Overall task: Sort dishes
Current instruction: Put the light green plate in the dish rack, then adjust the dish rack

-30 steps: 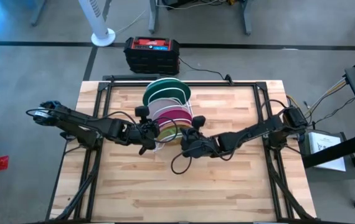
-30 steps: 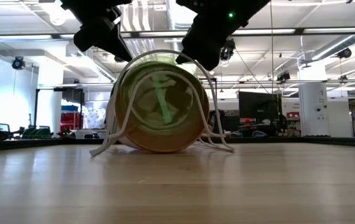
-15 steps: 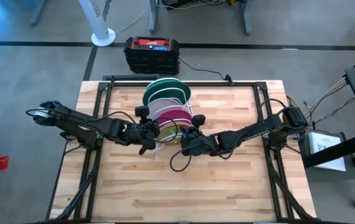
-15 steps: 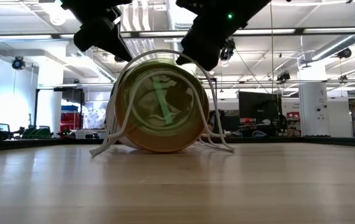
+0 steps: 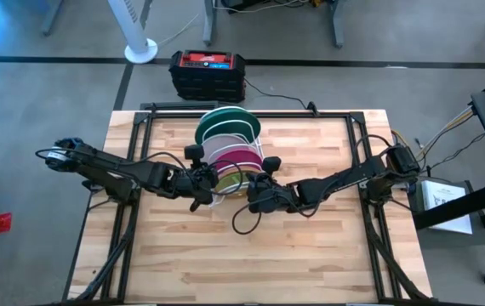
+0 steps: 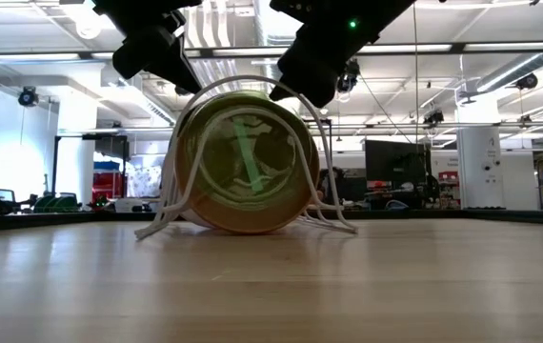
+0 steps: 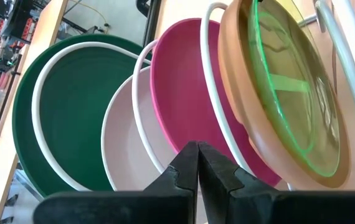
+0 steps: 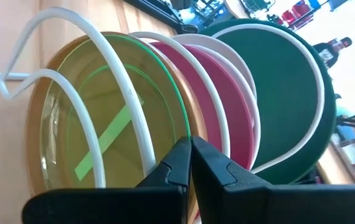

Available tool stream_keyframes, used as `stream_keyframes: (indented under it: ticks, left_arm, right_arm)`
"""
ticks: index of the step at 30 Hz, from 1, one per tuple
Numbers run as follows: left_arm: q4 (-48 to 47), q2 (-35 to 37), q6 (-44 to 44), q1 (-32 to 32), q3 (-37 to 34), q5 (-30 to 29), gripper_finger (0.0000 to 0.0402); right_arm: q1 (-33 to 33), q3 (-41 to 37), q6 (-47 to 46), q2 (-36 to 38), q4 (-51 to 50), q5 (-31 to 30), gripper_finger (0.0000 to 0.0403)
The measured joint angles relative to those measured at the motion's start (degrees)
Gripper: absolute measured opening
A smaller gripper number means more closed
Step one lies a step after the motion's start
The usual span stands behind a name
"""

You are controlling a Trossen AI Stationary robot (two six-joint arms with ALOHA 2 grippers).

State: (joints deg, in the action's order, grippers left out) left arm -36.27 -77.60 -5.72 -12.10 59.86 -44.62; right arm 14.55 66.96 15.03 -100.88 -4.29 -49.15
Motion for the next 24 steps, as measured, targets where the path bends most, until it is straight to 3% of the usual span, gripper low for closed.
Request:
stream_keyframes:
  ticks: [7, 17, 24]
  left_arm:
    - [0.0, 0.0, 0.0, 0.0, 0.0, 0.0, 0.0000]
    - [0.0, 0.0, 0.0, 0.0, 0.0, 0.0, 0.0000]
    - [0.0, 0.0, 0.0, 0.0, 0.0, 0.0, 0.0000]
  right_arm:
    - [0.0, 0.1, -0.1, 0.0, -0.2, 0.2, 0.0009]
    - [0.0, 0.9, -1.1, 0.0, -0.2, -0.3, 0.0094]
    - [0.6, 1.5, -1.1, 0.5, -0.2, -0.4, 0.0124]
